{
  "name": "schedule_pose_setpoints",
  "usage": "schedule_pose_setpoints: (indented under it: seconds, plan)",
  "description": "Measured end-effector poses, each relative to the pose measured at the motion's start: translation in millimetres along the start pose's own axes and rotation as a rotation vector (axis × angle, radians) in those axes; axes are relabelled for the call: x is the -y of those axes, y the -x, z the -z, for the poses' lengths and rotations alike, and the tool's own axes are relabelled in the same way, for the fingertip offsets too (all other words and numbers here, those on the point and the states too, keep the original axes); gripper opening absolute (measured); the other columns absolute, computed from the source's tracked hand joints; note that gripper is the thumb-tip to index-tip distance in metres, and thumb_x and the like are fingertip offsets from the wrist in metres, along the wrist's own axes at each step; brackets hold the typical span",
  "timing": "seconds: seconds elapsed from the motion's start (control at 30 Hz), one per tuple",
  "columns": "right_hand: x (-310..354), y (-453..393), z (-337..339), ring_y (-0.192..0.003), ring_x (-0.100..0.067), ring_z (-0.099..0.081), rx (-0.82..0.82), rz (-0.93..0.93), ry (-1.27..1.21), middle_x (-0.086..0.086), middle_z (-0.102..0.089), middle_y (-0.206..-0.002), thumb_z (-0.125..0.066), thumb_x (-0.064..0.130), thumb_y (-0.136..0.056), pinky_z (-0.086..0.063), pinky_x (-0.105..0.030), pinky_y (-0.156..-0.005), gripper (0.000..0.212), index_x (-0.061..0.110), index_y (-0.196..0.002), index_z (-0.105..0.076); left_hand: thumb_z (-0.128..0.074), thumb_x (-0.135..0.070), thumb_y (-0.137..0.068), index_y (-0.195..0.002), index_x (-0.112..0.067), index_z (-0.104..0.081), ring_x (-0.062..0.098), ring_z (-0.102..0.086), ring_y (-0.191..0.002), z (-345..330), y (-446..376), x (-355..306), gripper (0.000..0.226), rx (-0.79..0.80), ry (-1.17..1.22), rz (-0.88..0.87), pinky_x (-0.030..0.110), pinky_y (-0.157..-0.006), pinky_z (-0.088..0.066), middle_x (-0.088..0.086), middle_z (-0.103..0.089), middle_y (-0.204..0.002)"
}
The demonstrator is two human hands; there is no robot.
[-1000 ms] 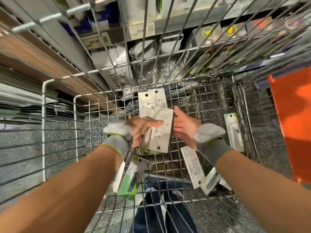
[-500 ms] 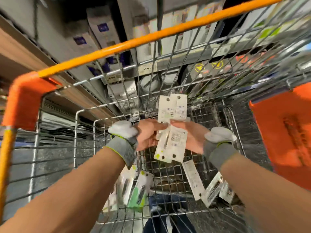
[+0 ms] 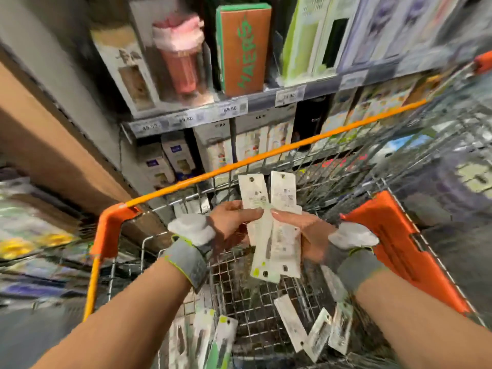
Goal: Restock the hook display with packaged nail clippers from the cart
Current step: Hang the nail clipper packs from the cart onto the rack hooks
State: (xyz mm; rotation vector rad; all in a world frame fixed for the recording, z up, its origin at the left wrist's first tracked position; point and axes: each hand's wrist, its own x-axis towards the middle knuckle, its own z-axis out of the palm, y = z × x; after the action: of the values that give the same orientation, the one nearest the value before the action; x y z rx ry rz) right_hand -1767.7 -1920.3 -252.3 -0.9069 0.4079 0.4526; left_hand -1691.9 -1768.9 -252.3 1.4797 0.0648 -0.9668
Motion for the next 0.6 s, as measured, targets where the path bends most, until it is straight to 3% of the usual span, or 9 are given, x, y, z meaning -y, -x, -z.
schedule_pose_setpoints:
  seconds: [0.1,0.17,0.23,0.33,0.4,0.47,0.53,0.6]
  plan:
    - [21,24,-9,-0.078,-0.023,-0.072,-0.058,0.046,-0.002,-0.017,-0.071,-0.101,-0.043,0.009,-0.096,-0.059,-0.035,-0.068,0.028,-0.002,-0.116,-0.059,-0.063,-0.004,-0.086,-0.091,-0.006,-0.067,0.012,-0.060,-0.049,-12,25,-25,0.007,-0.023,-0.033,-0.039,0.018,-0.041,-0.043,0.004,-0.069,-0.068]
    - [35,47,-17,-0.076,-0.023,-0.071,-0.115,0.071,0.004,-0.017,-0.069,-0.104,-0.048,0.011,-0.094,-0.058,-0.037,-0.070,0.032,-0.001,-0.123,-0.056,-0.066,-0.006,-0.083,-0.086,-0.010,-0.069,0.013,-0.058,-0.054,-24,49,-43,0.005,-0.057,-0.064,-0.087,0.018,-0.046,-0.041,0.003,-0.070,-0.069]
    - [51,65,-24,-0.075,-0.023,-0.072,-0.127,0.098,0.030,-0.013,-0.072,-0.095,-0.050,0.013,-0.094,-0.058,-0.038,-0.068,0.031,0.004,-0.123,-0.056,-0.073,-0.014,-0.077,-0.083,-0.012,-0.071,0.012,-0.054,-0.056,-32,70,-60,0.007,-0.099,-0.105,-0.143,0.019,-0.052,-0.040,-0.001,-0.070,-0.068]
    - [69,99,-40,-0.074,-0.023,-0.072,-0.141,0.209,0.001,-0.011,-0.073,-0.090,-0.052,0.008,-0.093,-0.060,-0.036,-0.064,0.027,0.004,-0.118,-0.059,-0.083,-0.031,-0.061,-0.087,-0.013,-0.075,0.015,-0.054,-0.058,-41,108,-81,0.033,-0.142,-0.150,-0.240,0.021,-0.055,-0.041,0.004,-0.072,-0.081]
    - [84,121,-57,-0.068,-0.022,-0.071,-0.147,0.281,0.002,-0.011,-0.073,-0.085,-0.054,0.006,-0.092,-0.059,-0.035,-0.061,0.019,0.004,-0.108,-0.062,-0.077,-0.022,-0.074,-0.077,-0.009,-0.070,0.011,-0.040,-0.040,-50,138,-99,0.016,-0.138,-0.145,-0.270,0.016,-0.041,-0.029,0.003,-0.060,-0.056]
    - [97,138,-72,-0.063,-0.021,-0.070,-0.187,0.325,0.014,-0.011,-0.071,-0.084,-0.055,0.005,-0.091,-0.058,-0.035,-0.058,0.015,0.005,-0.104,-0.063,-0.063,-0.013,-0.087,-0.071,-0.007,-0.058,0.007,-0.033,-0.030,-52,161,-113,0.018,-0.111,-0.113,-0.292,0.014,-0.033,-0.023,-0.001,-0.048,-0.041]
    - [111,157,-88,-0.059,-0.020,-0.069,-0.193,0.377,0.009,-0.009,-0.071,-0.078,-0.055,0.005,-0.091,-0.058,-0.033,-0.053,0.012,0.005,-0.099,-0.064,-0.053,-0.007,-0.092,-0.082,-0.005,-0.056,0.007,-0.049,-0.036,-58,189,-125,0.011,-0.029,0.035,-0.359,0.013,-0.033,-0.036,0.004,-0.060,-0.049]
    - [126,177,-107,-0.056,-0.019,-0.069,-0.199,0.419,0.033,-0.007,-0.071,-0.069,-0.055,0.004,-0.091,-0.056,-0.032,-0.048,0.009,0.007,-0.092,-0.063,-0.049,0.001,-0.091,-0.093,-0.002,-0.059,0.016,-0.067,-0.065,-59,222,-139,0.010,0.042,0.175,-0.455,0.016,-0.057,-0.055,0.009,-0.069,-0.066]
